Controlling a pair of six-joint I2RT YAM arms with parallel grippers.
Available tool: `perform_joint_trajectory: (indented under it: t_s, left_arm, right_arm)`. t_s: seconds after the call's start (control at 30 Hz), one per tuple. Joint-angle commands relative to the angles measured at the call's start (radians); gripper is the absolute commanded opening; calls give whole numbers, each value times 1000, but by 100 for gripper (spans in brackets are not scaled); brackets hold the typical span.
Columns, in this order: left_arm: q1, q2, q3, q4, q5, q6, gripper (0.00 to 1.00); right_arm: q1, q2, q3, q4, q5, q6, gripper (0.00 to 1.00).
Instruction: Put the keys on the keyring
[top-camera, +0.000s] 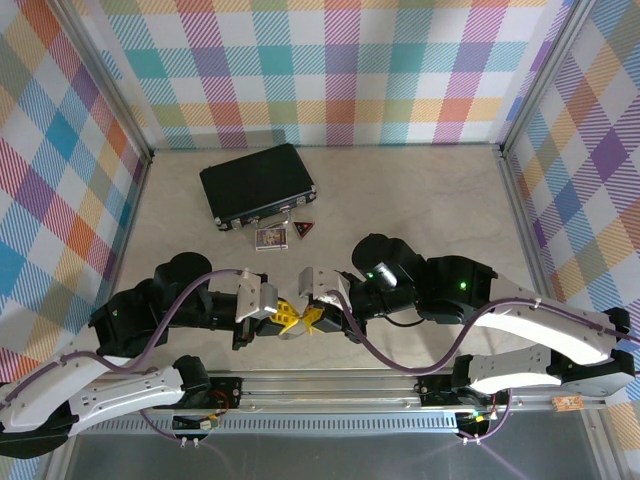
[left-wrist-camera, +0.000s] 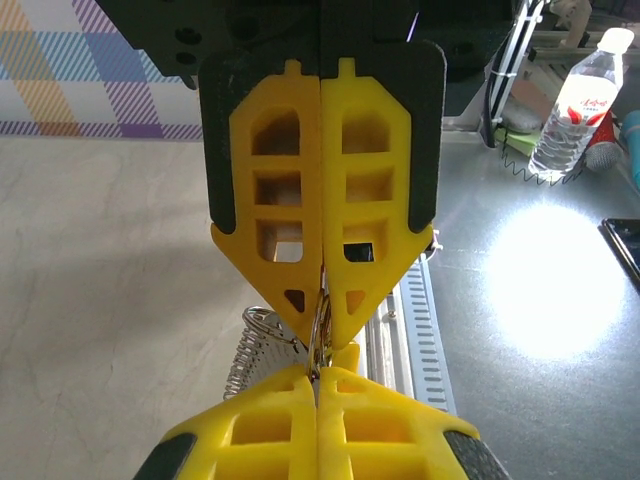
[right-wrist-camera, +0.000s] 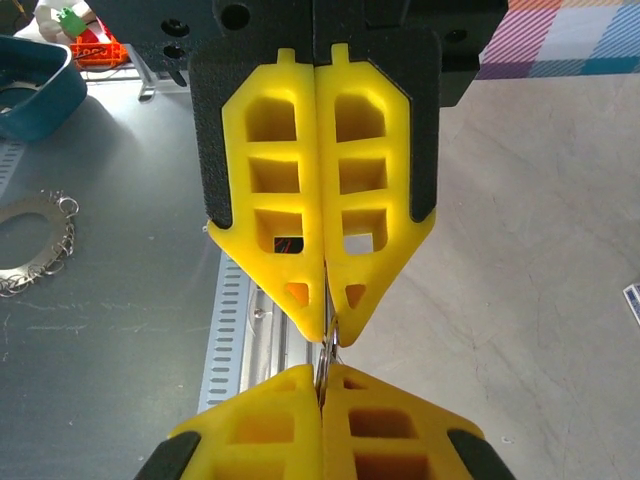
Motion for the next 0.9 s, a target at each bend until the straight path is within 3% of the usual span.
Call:
perform_joint_trajectory:
  t_s: [0.0,0.23,0.37,0.43,0.6,0.77,0.87]
  left_arm:
    - [5,-13,-3,97,-7,-21,0]
    - [5,-34,-58,233,18,-130,0]
    - [5,-31,-58,223,31,-128,0]
    - [5,-29,-48,188,7,-103,6]
    - [5,-17,-19,113,-27,-57,7]
    - [5,-9,-6,91,-44,-43,24]
    - [5,-6,-3,86,-65,-40,26]
  right_arm:
    - [10,4,7,64,-78,3,0]
    - [21,-34,-47,131,-72,7,0]
    - [25,-25,-37,113,-62,3,0]
    - [28,-15,-23,91,-55,-1,0]
    - [35,4,3,56,-37,-11,0]
    - [41,9,4,53,-25,-13,0]
    - [41,8,5,56,-21,-14,0]
